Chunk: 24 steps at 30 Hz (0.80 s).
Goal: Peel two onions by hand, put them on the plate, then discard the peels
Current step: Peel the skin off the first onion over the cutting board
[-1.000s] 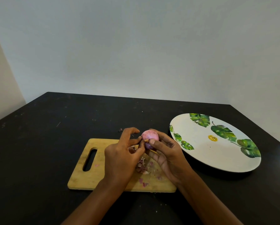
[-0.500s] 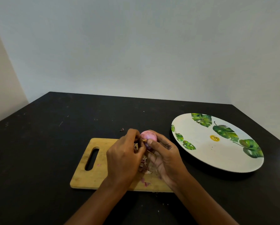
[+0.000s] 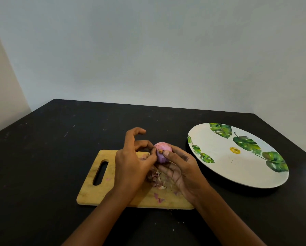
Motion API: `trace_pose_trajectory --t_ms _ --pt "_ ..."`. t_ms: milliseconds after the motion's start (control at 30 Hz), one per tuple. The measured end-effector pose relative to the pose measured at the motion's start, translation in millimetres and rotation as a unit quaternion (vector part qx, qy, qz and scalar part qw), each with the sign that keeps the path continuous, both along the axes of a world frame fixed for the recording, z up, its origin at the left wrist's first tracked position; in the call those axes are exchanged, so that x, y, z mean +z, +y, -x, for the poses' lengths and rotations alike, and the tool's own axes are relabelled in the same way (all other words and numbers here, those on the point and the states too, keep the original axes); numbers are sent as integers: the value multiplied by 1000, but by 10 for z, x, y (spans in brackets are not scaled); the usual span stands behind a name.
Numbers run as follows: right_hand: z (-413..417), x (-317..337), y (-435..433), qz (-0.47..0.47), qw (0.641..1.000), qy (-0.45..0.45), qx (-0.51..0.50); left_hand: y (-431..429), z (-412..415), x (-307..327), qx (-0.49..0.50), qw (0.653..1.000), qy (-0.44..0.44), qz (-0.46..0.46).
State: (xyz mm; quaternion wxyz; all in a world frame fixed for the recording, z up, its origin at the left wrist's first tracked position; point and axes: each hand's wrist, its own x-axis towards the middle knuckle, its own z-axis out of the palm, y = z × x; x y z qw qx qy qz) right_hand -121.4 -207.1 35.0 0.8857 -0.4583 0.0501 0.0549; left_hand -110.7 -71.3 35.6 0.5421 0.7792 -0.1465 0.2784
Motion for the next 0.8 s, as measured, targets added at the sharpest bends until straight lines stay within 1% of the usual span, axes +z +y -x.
trace_pose_trajectory --t_ms 133,233,300,400,433,467,500,533,567,633,733,800 --pt "33 48 -1 -26 999 0 23 103 -51 -8 66 995 -34 -60" --pt "25 61 -18 -64 998 14 20 198 -137 -22 117 987 -35 -102" --pt "11 53 -35 -83 996 19 19 259 -195 -44 141 978 -41 -151" --pt "-8 22 -59 -93 995 19 27 292 -212 -62 190 953 -23 -236" --pt "-18 3 -69 -91 995 18 29 295 -212 -57 205 944 -27 -257" --pt "-24 -10 -75 -85 996 15 31 282 -189 -33 209 943 -22 -257" --pt "-38 -27 -78 -73 997 11 29 273 -165 -16 201 952 -17 -231" --pt "-50 -41 -83 -60 998 5 22 249 -125 33 179 966 -13 -184" --pt "-61 -54 -86 -46 999 -2 11 225 -102 75 147 980 -5 -135" --pt "-76 -78 -90 -19 1000 -15 -15 172 -47 156 71 995 35 -56" --pt "-82 -117 -97 26 998 -38 -45 96 -18 157 -38 996 76 7" --pt "-83 -140 -88 75 994 -55 -58 59 -18 110 -74 993 86 23"
